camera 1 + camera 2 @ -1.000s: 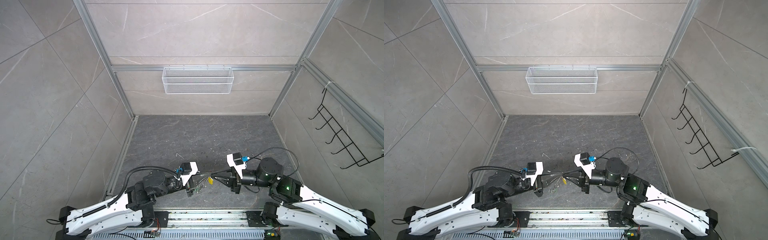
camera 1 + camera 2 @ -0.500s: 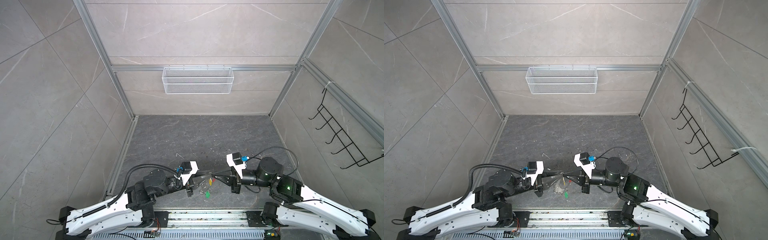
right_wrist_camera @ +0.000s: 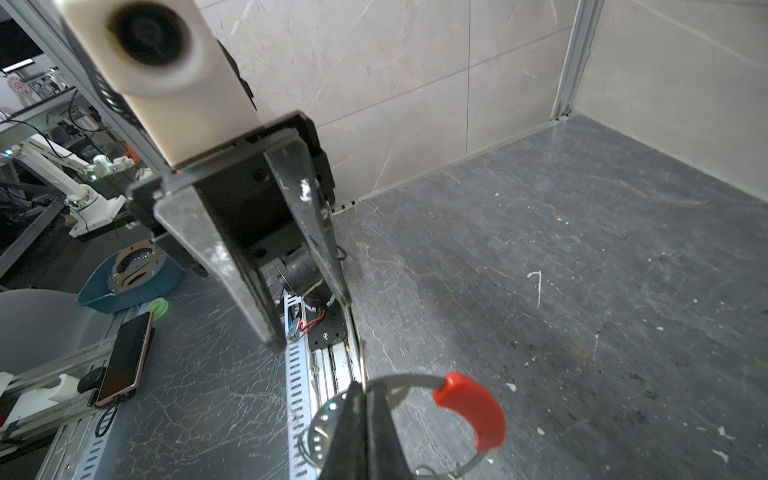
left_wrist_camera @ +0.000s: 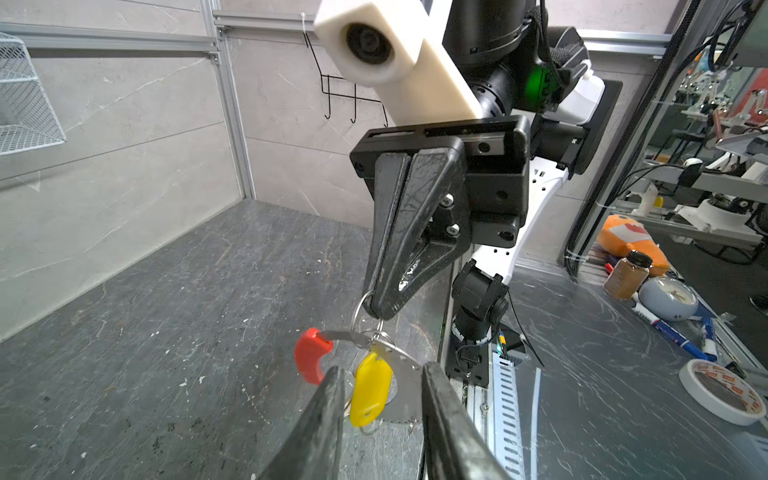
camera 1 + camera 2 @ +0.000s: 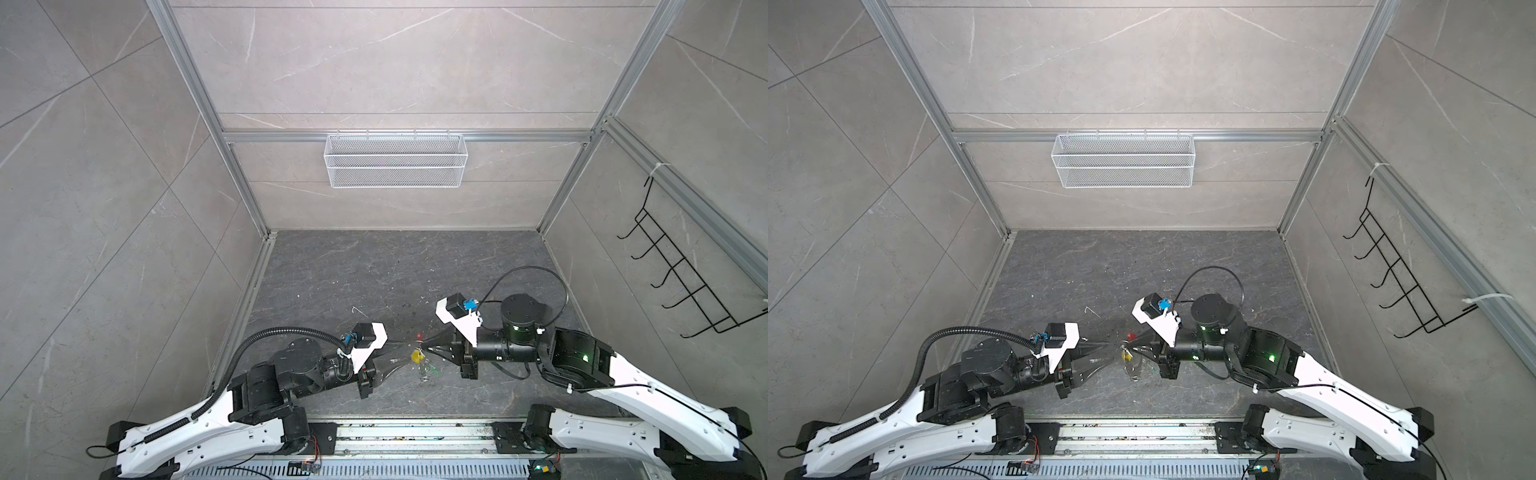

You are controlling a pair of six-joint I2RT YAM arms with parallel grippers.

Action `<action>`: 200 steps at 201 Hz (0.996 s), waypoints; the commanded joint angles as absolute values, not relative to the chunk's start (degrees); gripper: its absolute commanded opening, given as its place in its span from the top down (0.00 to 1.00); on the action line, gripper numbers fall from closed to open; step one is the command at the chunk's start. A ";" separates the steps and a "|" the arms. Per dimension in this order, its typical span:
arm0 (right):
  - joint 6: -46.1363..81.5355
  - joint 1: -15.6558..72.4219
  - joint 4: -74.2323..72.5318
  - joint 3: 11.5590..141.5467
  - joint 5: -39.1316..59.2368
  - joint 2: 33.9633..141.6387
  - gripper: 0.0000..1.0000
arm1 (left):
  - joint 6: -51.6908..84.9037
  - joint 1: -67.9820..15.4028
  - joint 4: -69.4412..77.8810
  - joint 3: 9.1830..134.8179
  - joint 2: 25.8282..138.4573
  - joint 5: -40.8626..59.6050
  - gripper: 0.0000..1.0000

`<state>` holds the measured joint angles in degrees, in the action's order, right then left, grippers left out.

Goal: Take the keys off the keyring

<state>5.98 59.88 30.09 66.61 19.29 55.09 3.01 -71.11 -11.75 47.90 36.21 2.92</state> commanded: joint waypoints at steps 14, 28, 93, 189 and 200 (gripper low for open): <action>3.17 60.06 39.32 72.28 20.86 57.67 1.00 | 1.75 -71.07 -16.11 51.37 37.98 2.94 0.72; 2.64 60.00 41.44 73.65 21.57 58.63 1.00 | 1.66 -71.05 -16.26 51.55 38.61 3.38 0.72; 0.85 60.04 46.64 76.97 25.05 60.27 1.00 | 1.43 -71.03 -17.98 53.13 41.93 4.38 0.70; -0.68 60.08 47.90 77.43 27.95 62.14 1.00 | 0.99 -70.84 -16.57 52.83 42.21 8.87 0.78; -0.70 60.04 47.89 77.53 27.99 62.14 1.00 | 0.97 -70.79 -16.66 52.89 42.60 10.22 0.80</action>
